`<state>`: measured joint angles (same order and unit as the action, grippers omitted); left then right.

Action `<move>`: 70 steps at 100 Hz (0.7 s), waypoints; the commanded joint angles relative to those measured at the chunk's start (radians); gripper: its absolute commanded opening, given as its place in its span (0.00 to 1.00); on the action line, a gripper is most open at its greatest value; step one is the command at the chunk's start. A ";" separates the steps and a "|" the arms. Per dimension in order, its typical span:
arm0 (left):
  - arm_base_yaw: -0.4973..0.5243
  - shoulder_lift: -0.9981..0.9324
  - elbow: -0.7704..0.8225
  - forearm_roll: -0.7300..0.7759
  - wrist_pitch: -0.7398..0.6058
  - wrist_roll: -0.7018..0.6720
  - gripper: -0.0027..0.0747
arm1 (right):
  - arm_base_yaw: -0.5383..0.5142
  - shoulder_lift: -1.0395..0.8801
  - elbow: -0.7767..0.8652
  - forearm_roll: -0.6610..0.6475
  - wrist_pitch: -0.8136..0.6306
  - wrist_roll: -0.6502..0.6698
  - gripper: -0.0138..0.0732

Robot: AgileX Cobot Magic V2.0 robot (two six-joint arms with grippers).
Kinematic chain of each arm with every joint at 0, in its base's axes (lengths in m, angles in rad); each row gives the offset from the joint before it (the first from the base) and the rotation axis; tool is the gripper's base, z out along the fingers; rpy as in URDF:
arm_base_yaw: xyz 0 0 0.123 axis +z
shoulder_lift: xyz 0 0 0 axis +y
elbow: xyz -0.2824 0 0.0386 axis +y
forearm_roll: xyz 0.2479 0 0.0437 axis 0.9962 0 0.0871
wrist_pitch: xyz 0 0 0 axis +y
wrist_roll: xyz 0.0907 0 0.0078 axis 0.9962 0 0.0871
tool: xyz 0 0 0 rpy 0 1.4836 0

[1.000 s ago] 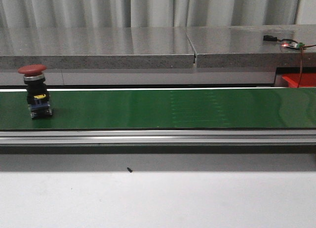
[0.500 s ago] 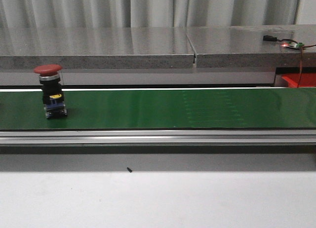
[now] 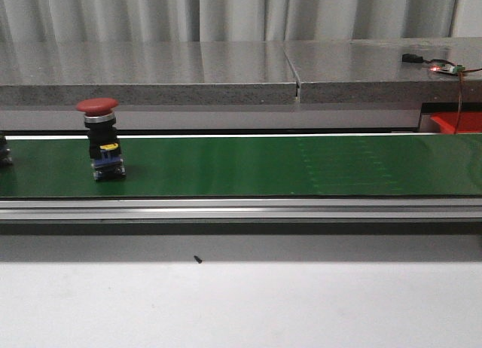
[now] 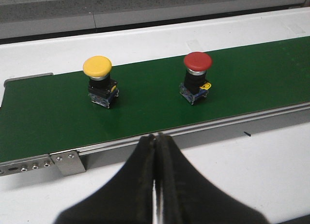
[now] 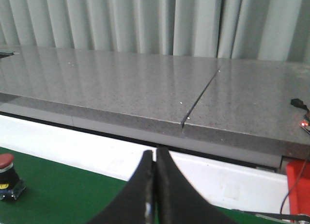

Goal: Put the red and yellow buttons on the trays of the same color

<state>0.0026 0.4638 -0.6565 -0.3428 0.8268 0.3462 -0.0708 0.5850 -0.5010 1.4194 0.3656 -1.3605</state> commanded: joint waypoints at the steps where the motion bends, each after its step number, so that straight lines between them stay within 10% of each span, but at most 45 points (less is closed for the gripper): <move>1: -0.007 0.006 -0.027 -0.029 -0.065 0.001 0.01 | 0.021 0.042 -0.110 -0.249 0.011 0.297 0.09; 22: -0.007 0.006 -0.027 -0.029 -0.065 0.001 0.01 | 0.098 0.204 -0.333 -0.785 0.196 0.831 0.12; 49: -0.007 0.006 -0.027 -0.029 -0.065 0.001 0.01 | 0.256 0.428 -0.494 -0.845 0.276 0.863 0.61; 70: -0.007 0.006 -0.027 -0.029 -0.065 0.001 0.01 | 0.384 0.596 -0.602 -0.947 0.277 0.959 0.67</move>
<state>0.0026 0.4638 -0.6565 -0.3435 0.8268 0.3462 0.2696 1.1343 -1.0282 0.5124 0.6808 -0.4573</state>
